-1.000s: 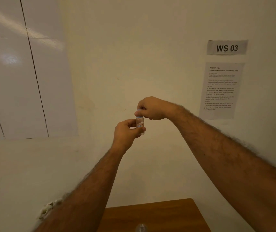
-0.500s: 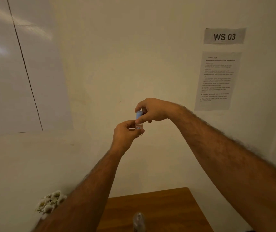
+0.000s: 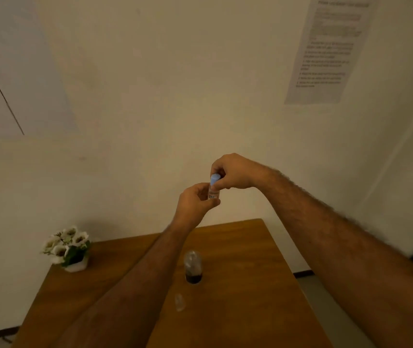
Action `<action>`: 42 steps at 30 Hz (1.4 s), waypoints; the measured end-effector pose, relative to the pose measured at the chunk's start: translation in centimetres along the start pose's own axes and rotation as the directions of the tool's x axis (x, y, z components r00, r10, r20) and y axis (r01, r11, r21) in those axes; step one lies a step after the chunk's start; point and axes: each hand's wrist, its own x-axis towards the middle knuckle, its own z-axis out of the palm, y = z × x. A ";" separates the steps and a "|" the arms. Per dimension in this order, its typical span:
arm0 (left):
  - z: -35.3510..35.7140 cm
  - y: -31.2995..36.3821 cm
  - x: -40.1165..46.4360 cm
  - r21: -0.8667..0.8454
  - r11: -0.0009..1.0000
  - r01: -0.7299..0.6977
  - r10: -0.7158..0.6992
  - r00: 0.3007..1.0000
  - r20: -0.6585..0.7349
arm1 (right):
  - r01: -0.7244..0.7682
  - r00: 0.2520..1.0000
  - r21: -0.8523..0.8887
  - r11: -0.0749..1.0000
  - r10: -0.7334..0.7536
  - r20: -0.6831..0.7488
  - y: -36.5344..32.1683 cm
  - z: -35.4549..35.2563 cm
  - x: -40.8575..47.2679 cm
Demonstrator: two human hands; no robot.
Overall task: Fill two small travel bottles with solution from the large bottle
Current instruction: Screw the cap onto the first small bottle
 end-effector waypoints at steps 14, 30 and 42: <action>7.9 -13.9 -7.2 0.078 0.964 0.255 -0.261 0.961 0.087 | -0.206 0.977 0.375 0.904 0.170 0.125 9.2 19.0 -4.7; 13.3 -25.3 -11.8 0.193 0.887 0.420 -0.448 0.884 0.135 | -0.357 0.934 0.401 0.844 0.312 0.174 15.2 32.7 -7.6; 13.0 -26.6 -12.5 0.179 0.881 0.438 -0.463 0.876 0.136 | -0.395 0.919 0.382 0.835 0.358 0.168 15.6 35.0 -8.1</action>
